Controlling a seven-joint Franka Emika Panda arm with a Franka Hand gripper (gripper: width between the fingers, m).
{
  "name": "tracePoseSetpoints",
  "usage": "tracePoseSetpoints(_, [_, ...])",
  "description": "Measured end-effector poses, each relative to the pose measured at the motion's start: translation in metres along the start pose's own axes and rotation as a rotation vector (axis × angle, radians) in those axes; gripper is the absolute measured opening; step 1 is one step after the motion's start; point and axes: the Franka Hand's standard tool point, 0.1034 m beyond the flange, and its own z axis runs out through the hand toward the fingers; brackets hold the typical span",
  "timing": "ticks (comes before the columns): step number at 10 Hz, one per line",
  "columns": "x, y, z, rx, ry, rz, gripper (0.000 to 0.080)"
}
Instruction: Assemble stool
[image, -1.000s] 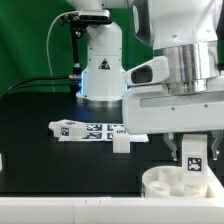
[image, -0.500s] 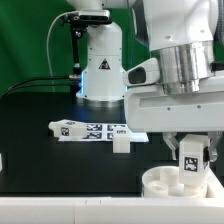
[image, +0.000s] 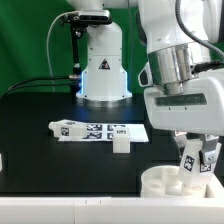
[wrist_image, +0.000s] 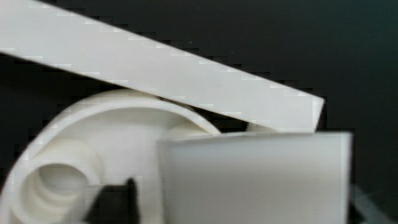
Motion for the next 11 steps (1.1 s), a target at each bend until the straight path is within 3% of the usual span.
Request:
tracePoseSetpoints(1, [-0.003,0.004,0.001,-0.031,-0.024,-0.127,0.0591])
tracePoseSetpoints(3, [-0.01,-0.009,-0.011,-0.076,-0.099,-0.448,0.0637])
tracePoseSetpoints(4, [-0.012,-0.016,-0.017,-0.083,-0.135,-0.607,0.0637])
tracePoseSetpoints(8, [-0.009,-0.014,-0.017,-0.069,-0.138,-0.89,0.0649])
tracePoseSetpoints(9, [-0.009,-0.015,-0.02,-0.093,-0.125,-1.137,0.0649])
tracePoseSetpoints(10, [-0.012,-0.015,-0.022,-0.139,-0.144,-1.378,0.0649])
tracePoseSetpoints(11, [-0.015,-0.018,-0.022,-0.166,-0.149,-1.546,0.0649])
